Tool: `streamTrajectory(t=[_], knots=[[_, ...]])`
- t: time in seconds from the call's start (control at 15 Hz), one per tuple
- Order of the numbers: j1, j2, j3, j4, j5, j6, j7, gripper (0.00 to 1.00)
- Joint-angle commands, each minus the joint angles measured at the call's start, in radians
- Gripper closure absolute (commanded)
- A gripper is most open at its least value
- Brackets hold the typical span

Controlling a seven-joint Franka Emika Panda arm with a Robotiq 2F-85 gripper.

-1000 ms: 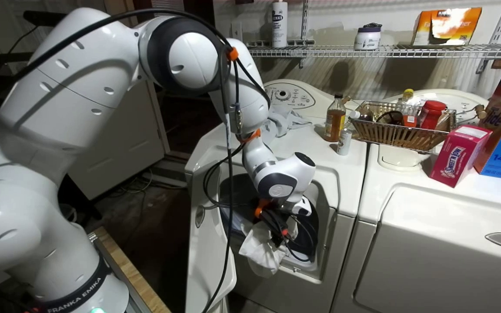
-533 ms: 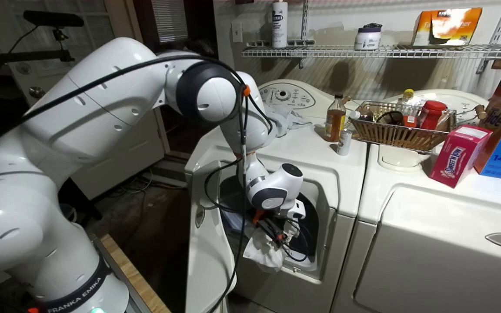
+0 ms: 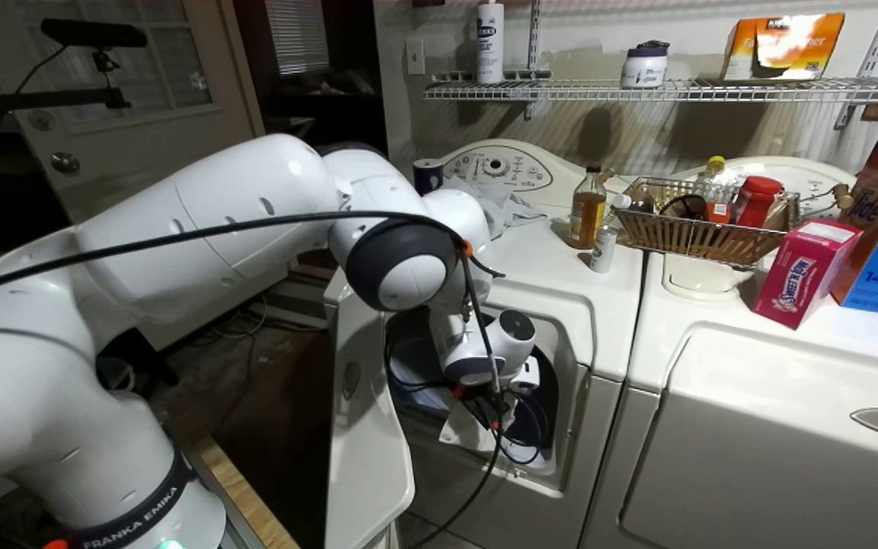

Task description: Place the white fabric in the open washing machine.

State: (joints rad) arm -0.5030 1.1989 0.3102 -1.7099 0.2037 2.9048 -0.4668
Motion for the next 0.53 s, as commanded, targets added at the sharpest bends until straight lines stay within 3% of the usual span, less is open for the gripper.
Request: streamTrajectory(t=[0.0, 0.13, 0.2, 0.47], knots=[[-0.111, 0.113, 0.122, 0.130, -0.051, -0.012, -0.081, 1.00], [-0.126, 0.153, 0.152, 0.189, -0.080, -0.045, -0.107, 1.00], [-0.109, 0.094, 0.114, 0.103, -0.071, -0.011, -0.057, 1.00], [-0.120, 0.137, 0.136, 0.152, -0.078, -0.021, -0.081, 1.00]])
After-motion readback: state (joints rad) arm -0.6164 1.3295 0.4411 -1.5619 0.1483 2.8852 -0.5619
